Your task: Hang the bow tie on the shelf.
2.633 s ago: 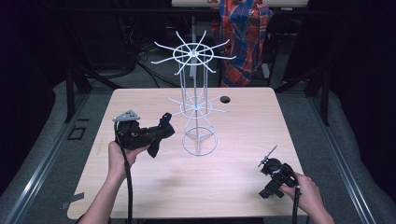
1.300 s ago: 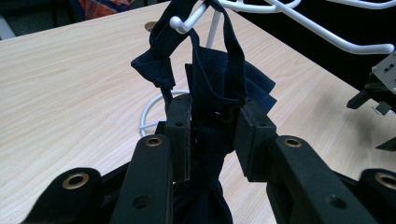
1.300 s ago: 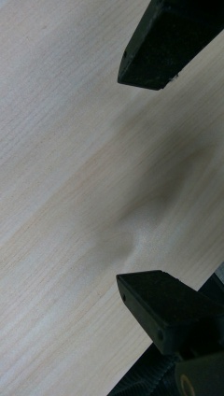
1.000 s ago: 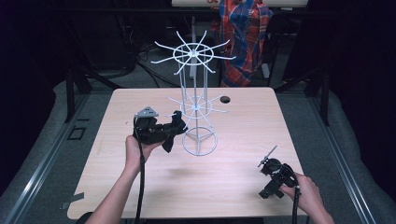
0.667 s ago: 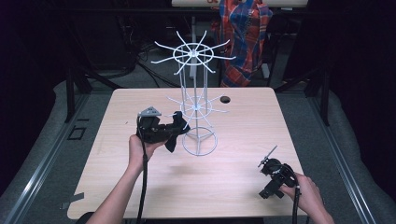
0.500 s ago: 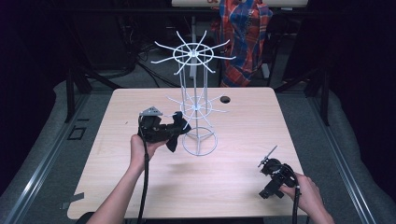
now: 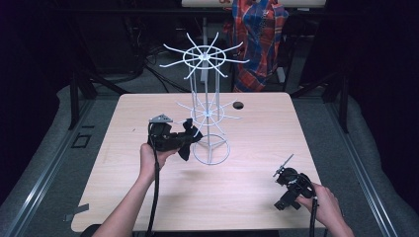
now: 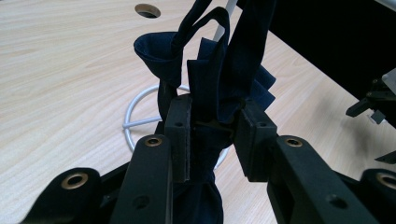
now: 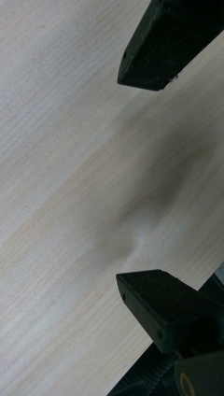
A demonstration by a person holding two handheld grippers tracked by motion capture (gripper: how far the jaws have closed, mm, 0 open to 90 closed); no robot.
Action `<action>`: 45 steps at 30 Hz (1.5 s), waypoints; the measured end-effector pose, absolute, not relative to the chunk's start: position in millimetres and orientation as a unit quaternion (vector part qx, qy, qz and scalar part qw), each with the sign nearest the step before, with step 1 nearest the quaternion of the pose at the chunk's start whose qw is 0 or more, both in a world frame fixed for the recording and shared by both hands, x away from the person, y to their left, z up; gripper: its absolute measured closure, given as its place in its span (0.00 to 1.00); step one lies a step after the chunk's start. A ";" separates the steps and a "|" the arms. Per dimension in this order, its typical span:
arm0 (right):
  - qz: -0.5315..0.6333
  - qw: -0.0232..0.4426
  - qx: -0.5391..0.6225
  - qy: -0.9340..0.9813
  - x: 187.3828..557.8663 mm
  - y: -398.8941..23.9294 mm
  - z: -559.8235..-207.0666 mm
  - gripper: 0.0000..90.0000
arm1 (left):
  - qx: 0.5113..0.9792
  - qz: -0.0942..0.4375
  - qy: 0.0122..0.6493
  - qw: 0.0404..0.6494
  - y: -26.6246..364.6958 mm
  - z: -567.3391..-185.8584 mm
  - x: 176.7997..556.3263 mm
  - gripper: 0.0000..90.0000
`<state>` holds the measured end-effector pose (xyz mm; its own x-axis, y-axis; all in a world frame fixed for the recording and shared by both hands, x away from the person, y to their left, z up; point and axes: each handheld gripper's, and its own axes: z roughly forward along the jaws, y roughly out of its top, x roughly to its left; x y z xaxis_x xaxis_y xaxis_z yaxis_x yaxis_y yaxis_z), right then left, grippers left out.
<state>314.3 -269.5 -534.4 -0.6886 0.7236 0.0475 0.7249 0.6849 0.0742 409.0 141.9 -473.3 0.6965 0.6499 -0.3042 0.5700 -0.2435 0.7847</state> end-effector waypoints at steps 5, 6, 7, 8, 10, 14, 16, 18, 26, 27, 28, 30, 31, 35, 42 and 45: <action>-0.049 0.009 -0.397 -0.917 313.7 -268.8 -535.0 0.06 | 0.784 0.039 0.390 0.481 143.5 -475.1 410.5 0.76; -0.051 0.010 -0.398 -0.916 313.4 -268.6 -535.2 0.06 | 0.785 0.038 0.392 0.479 143.7 -475.3 410.8 0.76; -0.051 0.010 -0.399 -0.916 313.4 -268.6 -535.2 0.06 | 0.783 0.037 0.394 0.480 144.1 -475.5 410.9 0.76; -0.051 0.010 -0.398 -0.916 313.4 -268.7 -535.2 0.06 | 0.782 0.037 0.395 0.481 144.1 -475.6 410.9 0.76; -0.049 0.009 -0.396 -0.917 313.7 -268.8 -535.1 0.06 | 0.782 0.036 0.394 0.481 143.9 -475.7 410.9 0.76; -0.050 0.009 -0.397 -0.917 313.3 -268.5 -535.0 0.06 | 0.783 0.038 0.395 0.479 144.0 -475.5 410.6 0.74; -0.052 0.010 -0.399 -0.915 313.0 -268.5 -534.9 0.06 | 0.783 0.040 0.399 0.475 144.3 -476.0 411.0 0.73; -0.054 0.010 -0.401 -0.915 312.8 -268.4 -535.2 0.06 | 0.781 0.037 0.400 0.478 144.6 -476.7 411.5 0.73; -0.060 0.007 -0.406 -0.912 311.3 -268.1 -536.1 0.06 | 0.782 0.040 0.400 0.477 145.8 -476.0 411.2 0.75; -0.060 0.005 -0.405 -0.912 311.5 -268.5 -536.2 0.06 | 0.782 0.042 0.400 0.477 145.9 -476.0 411.2 0.75; -0.046 0.008 -0.395 -0.917 313.2 -269.1 -534.0 0.06 | 0.782 0.042 0.401 0.476 146.1 -476.0 411.2 0.76; -0.055 0.003 -0.402 -0.914 311.8 -268.9 -535.2 0.06 | 0.782 0.043 0.400 0.476 146.2 -476.0 411.0 0.77; -0.055 0.004 -0.402 -0.914 311.8 -269.0 -535.1 0.06 | 0.783 0.041 0.399 0.476 146.5 -475.8 410.8 0.77; -0.055 0.005 -0.401 -0.915 311.9 -269.3 -534.9 0.06 | 0.783 0.043 0.399 0.475 147.5 -475.2 410.3 0.78; -0.049 0.002 -0.396 -0.917 311.9 -270.2 -531.7 0.06 | 0.784 0.049 0.397 0.474 150.8 -471.1 406.6 0.72; -0.055 -0.008 -0.398 -0.916 310.2 -269.2 -531.4 0.06 | 0.790 0.055 0.397 0.465 150.2 -469.3 403.3 0.66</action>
<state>310.2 -269.2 -531.4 -0.6832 0.7296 0.0289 0.7278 0.6773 0.1077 403.3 150.2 -469.3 0.6790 0.6774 -0.2828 0.5760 -0.2528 0.7774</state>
